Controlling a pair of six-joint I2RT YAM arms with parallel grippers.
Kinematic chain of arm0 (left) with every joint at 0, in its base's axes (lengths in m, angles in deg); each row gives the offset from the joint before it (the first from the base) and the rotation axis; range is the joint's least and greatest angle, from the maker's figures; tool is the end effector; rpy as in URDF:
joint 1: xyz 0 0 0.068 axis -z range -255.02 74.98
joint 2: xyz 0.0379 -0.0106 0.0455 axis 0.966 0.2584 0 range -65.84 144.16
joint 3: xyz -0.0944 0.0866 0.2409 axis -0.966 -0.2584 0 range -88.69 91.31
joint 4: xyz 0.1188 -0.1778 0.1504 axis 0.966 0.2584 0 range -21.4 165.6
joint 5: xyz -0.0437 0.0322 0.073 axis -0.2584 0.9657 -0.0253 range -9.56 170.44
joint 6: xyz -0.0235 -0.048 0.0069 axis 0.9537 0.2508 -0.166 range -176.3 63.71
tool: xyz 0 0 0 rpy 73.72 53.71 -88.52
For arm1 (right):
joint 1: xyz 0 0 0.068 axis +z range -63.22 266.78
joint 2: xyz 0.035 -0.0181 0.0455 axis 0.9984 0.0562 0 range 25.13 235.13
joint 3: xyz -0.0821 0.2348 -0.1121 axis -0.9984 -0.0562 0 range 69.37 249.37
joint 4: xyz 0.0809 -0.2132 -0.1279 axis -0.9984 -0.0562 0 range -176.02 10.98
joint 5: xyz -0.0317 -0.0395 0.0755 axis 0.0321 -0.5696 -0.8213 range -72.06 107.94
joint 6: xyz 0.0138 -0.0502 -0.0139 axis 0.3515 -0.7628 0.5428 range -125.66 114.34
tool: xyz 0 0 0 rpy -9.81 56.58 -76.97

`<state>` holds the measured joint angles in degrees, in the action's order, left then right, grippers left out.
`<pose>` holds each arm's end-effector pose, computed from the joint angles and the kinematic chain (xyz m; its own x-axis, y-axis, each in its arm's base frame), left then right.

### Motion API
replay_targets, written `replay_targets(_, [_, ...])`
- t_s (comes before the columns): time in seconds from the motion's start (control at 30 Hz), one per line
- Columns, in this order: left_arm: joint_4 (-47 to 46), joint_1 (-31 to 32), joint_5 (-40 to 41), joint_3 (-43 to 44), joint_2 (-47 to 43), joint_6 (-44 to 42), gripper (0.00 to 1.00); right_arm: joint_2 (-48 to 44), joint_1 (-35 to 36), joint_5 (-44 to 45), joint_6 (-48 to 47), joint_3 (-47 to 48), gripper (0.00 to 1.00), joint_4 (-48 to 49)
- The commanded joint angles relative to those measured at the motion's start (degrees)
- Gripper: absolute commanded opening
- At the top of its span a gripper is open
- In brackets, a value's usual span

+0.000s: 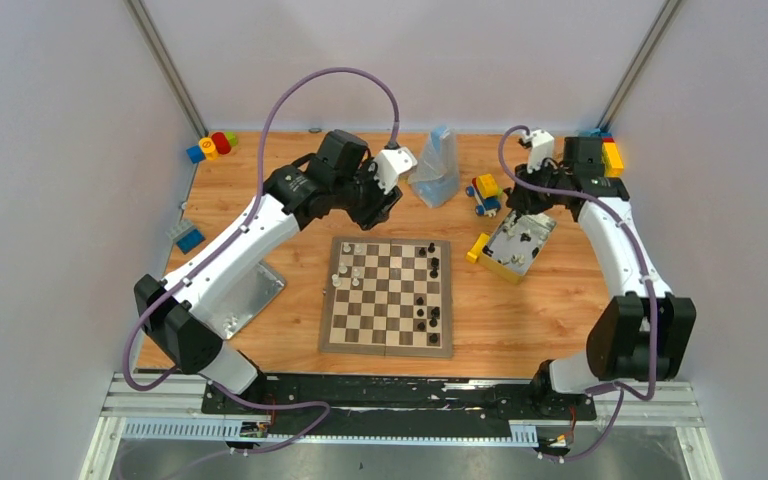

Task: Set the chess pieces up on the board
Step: Pick up the chess piece from the storage box, then place the chess piece on the chessboard.

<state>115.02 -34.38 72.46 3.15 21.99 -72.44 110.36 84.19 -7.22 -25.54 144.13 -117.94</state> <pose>0.2479 -0.2194 0.3806 -0.2904 0.6124 -0.7353 0.8367 0.5353 0.1153 0.3195 0.0008 0.3106 -0.6330 -0.2795 -0.7219 -0.4794 0.8738 0.0821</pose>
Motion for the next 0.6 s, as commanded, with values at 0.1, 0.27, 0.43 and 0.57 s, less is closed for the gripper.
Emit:
replay_targets(0.1, [-9.91,-2.77,-23.09,3.80,0.06,16.14,0.58,-8.64,11.98,-18.94,-3.17,-2.80,0.01,-3.08])
replay_targets(0.27, [-15.44,-2.94,-29.93,4.75,2.91,25.78,0.65,-9.33,15.90,-26.07,-0.53,-1.48,0.02,-2.31])
replay_targets(0.43, [-18.94,-3.00,-34.64,4.81,6.41,31.06,0.68,-9.47,18.27,-28.03,-0.16,-1.03,0.02,-2.42])
replay_targets(0.57, [-20.95,-2.97,-38.50,5.94,10.47,34.27,0.68,-9.42,19.25,-28.18,0.02,-1.11,0.02,-2.41])
